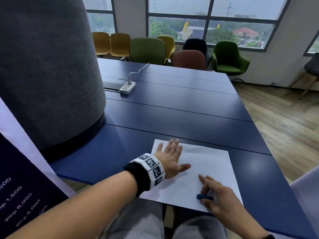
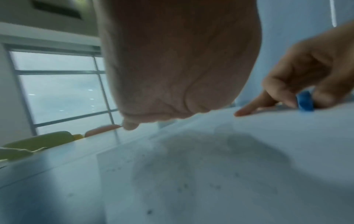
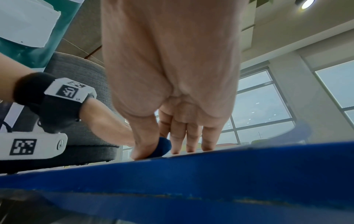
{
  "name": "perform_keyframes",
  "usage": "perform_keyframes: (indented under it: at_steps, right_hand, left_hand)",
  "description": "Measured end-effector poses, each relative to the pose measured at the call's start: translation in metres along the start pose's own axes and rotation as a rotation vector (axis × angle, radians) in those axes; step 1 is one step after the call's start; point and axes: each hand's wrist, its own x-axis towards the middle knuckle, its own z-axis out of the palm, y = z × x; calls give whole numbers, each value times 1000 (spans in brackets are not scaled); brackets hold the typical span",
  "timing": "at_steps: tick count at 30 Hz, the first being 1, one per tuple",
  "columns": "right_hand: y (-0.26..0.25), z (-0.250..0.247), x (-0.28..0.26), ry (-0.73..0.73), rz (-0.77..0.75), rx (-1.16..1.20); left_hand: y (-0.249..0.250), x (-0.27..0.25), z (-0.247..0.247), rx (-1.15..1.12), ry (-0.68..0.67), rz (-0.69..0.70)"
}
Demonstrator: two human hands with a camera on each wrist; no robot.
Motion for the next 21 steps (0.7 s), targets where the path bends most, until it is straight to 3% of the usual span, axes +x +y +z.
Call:
perform_keyframes:
  at_steps: [3, 6, 8, 12, 14, 15, 19, 21]
  right_hand:
    - [-4, -2, -1, -22, -2, -4]
    - [-9, -4, -3, 6, -1, 7]
    - [-11, -4, -4, 26, 9, 37]
    - [-10, -2, -7, 15, -12, 42]
    - [-9, -2, -6, 14, -7, 29]
    - [-10, -3, -6, 16, 5, 30]
    - [-12, -4, -5, 0, 26, 34]
    - [-9, -3, -5, -12, 25, 16]
  left_hand:
    - [12, 10, 12, 48, -39, 131]
    - [3, 6, 20, 22, -47, 115]
    - [-15, -4, 22, -24, -39, 12]
    - [-52, -17, 18, -106, -49, -337]
    - [-55, -21, 17, -116, -38, -396]
    - [-51, -24, 17, -92, -24, -342]
    - [-12, -50, 34, 1, -93, 94]
    - [-6, -59, 42, -6, -111, 109]
